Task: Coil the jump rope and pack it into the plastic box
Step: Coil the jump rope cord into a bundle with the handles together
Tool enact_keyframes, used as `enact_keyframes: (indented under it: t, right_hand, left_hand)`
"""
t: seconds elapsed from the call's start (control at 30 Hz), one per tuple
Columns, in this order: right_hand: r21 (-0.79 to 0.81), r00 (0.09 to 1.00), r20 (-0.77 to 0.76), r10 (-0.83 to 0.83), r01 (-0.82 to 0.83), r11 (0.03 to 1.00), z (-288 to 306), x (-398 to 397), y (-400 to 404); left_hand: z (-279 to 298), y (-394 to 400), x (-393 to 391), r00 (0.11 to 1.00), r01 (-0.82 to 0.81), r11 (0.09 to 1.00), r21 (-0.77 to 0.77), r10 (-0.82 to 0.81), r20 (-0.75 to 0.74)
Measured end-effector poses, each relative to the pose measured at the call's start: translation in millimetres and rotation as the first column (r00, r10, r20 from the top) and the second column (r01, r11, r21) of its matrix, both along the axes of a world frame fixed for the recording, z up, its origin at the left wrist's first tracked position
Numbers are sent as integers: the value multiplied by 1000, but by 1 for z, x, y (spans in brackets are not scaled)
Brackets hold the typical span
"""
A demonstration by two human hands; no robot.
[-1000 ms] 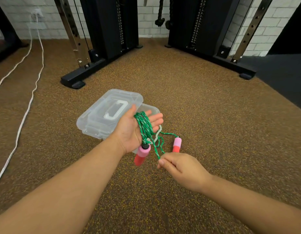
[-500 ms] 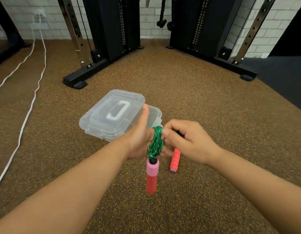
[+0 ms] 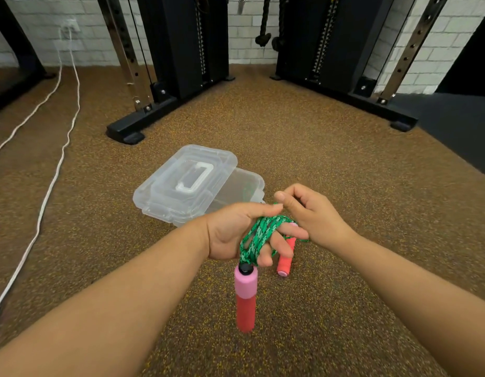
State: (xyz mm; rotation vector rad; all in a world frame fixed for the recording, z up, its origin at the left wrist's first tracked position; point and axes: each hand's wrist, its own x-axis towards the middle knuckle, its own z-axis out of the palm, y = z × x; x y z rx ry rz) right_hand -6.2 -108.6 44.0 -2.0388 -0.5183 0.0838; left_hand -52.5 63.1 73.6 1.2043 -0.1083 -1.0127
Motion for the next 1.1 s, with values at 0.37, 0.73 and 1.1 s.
enact_keyframes:
  t: [0.37,0.73,1.1]
  right_hand:
    - [-178,988,-94,126,-141,974,-57,-47,7]
    - [-189,953,65,294,-278,942,-3,-76,22]
    - [34,993,72,93,-96,995,37,-25,16]
  left_hand:
    - [-8,6,13,801,-599,789,-137,594,-80]
    - [-17,12,23,747,-664,747,20,665,-23]
    - [-17,12,7,974,-224,967,121,227,-6]
